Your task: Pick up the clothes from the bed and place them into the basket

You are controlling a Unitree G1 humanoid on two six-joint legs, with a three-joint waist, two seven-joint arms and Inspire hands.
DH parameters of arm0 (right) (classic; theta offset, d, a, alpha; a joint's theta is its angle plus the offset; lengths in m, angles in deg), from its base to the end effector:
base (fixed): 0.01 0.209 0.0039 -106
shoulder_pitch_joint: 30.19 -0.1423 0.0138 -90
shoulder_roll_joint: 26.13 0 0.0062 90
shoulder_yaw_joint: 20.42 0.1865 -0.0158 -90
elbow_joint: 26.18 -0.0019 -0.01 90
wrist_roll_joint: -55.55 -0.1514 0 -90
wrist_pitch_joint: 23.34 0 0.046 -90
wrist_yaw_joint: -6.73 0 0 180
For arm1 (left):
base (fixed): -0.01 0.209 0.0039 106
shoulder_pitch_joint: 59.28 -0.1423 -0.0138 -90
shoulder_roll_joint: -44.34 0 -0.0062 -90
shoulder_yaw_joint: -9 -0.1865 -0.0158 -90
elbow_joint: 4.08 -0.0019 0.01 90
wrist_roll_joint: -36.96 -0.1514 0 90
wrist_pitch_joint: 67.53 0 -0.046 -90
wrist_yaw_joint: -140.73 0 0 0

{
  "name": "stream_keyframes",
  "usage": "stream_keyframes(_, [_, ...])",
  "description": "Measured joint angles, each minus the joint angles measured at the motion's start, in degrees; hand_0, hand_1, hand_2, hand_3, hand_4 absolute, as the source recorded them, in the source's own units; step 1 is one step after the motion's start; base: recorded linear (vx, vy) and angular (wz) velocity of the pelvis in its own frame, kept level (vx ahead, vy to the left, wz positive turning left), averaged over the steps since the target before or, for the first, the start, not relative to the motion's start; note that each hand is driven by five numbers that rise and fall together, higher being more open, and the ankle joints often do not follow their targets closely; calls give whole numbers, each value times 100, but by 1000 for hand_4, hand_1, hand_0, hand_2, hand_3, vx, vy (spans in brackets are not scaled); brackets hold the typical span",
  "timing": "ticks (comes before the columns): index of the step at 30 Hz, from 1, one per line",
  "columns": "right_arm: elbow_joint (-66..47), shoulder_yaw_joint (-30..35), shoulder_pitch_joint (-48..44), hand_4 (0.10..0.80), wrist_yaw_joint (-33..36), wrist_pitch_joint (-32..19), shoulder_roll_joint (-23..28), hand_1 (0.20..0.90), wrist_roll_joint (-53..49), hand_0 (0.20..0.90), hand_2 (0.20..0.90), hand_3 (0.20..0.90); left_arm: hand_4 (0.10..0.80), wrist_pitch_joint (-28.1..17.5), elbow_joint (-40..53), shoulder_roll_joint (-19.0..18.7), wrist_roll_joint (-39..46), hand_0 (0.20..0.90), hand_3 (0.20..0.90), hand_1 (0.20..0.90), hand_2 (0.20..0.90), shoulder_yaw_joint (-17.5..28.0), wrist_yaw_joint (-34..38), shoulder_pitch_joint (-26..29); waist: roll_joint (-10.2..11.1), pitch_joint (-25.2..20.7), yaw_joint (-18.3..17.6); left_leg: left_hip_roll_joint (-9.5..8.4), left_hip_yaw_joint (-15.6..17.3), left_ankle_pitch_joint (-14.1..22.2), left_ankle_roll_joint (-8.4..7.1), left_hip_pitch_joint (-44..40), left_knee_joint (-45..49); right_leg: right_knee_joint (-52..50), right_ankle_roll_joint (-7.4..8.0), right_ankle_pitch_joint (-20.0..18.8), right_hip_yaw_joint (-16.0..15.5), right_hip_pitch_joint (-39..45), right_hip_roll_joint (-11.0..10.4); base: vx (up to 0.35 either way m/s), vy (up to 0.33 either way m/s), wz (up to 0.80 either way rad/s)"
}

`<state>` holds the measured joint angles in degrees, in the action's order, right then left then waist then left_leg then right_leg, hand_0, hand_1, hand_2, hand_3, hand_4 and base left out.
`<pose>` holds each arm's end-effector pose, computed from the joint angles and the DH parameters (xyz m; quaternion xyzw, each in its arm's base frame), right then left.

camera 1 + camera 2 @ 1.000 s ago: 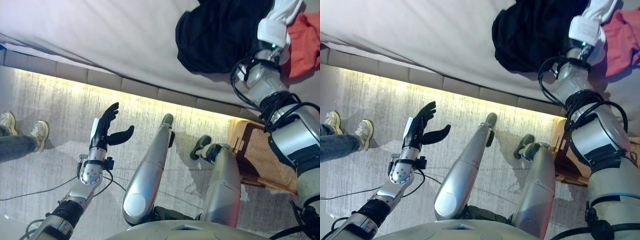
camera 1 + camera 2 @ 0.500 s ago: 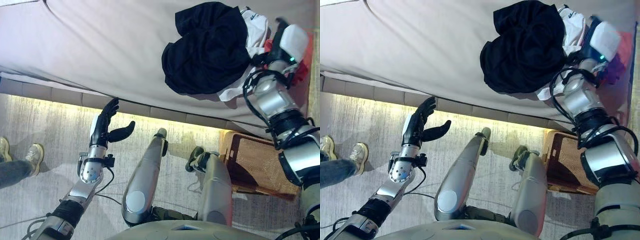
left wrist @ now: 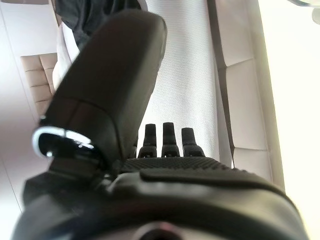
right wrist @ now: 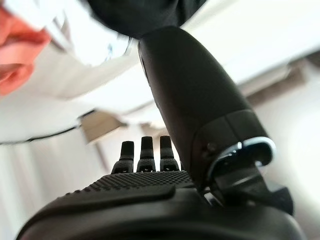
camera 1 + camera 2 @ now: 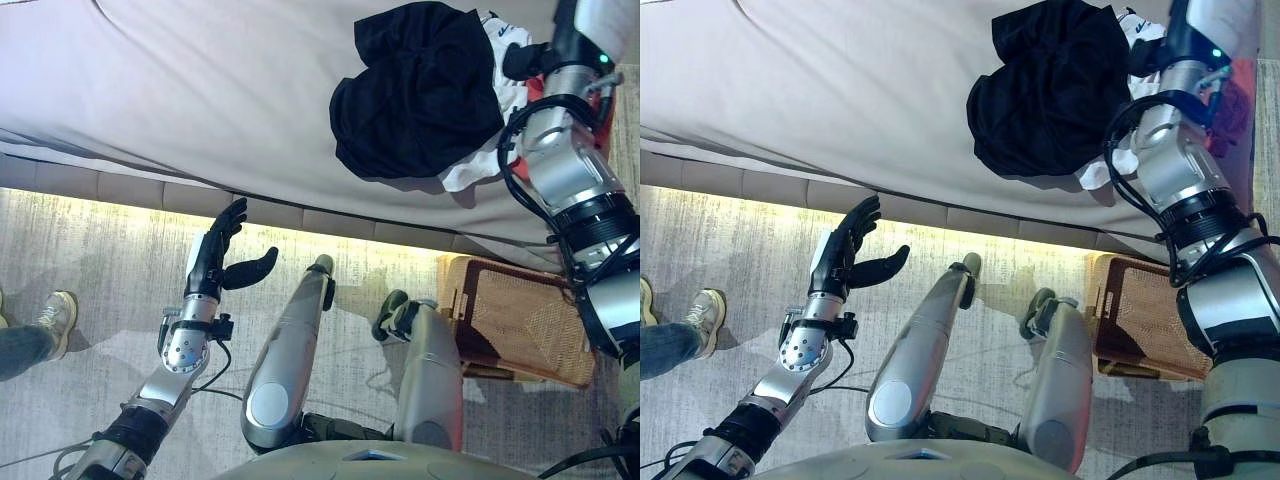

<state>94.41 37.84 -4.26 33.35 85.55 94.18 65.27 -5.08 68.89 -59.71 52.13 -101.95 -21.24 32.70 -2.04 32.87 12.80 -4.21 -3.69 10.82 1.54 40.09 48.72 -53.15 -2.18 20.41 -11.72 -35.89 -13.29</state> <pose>0.3556 -0.2211 0.2655 -0.5215 -0.1893 -0.2748 0.7853 0.2045 0.2039 0.0104 0.1152 -0.0669 0.0095 0.9910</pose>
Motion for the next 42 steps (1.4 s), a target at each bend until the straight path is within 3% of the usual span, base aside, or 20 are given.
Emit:
stream_keyframes(7, [538, -646, -532, 800, -1281, -342, -106, 900, -604, 900, 900, 900, 800, 32, 58, -85, 94, 900, 900, 900, 900, -72, -184, 123, 13, 7, 265, -91, -206, -36, -9, 363, 201, -188, -26, -18, -171, -216, -54, 6, -42, 15])
stream_keyframes(13, [1661, -997, -870, 800, -1980, -407, -686, 900, -1082, 900, 900, 900, 800, 34, 135, -242, 343, 900, 900, 900, 900, -76, -449, 172, 17, 10, 448, -162, -458, -98, -104, 688, 204, -204, -1, -23, -408, -416, -87, -9, -85, 18])
stream_keyframes(20, [3379, -1199, -1894, 800, -2683, -407, -748, 900, -941, 900, 900, 900, 800, 26, 609, -495, 497, 900, 900, 900, 900, -177, -489, 116, 17, 10, 639, -282, -633, -259, -99, 1197, 203, -319, -21, -8, -538, -879, -170, -41, -29, 14])
stream_keyframes(31, [3755, -1311, -2426, 800, -3222, -326, -703, 900, -81, 900, 900, 900, 800, 3, 1013, -618, 735, 900, 900, 900, 900, -171, -492, 102, 13, 6, 652, -298, -608, -259, -123, 1725, 435, -577, 8, 10, -427, -1428, -187, -36, -8, 2])
stream_keyframes(32, [3778, -1311, -2430, 407, -3228, -327, -701, 564, -80, 564, 564, 507, 800, 4, 1013, -659, 735, 900, 900, 900, 900, -171, -491, 100, 12, 5, 667, -293, -606, -259, -123, 1725, 434, -575, 8, 10, -416, -1429, -183, 0, 0, 0])
stream_keyframes(33, [3792, -1311, -2430, 100, -3225, -354, -690, 300, -80, 300, 300, 200, 800, 4, 1019, -692, 735, 900, 900, 900, 900, -167, -486, 94, 12, 3, 674, -290, -600, -259, -123, 1725, 433, -565, 8, 10, -390, -1440, -183, 0, 0, 0])
stream_keyframes(42, [3847, -1266, -1904, 100, -2714, -638, -635, 300, -191, 300, 300, 200, 800, 7, 1026, -700, 741, 900, 900, 900, 900, -164, -487, 72, 13, 2, 615, -185, -322, -233, -77, 1099, 264, -249, 7, 3, -167, -862, -84, -5, 27, -12])
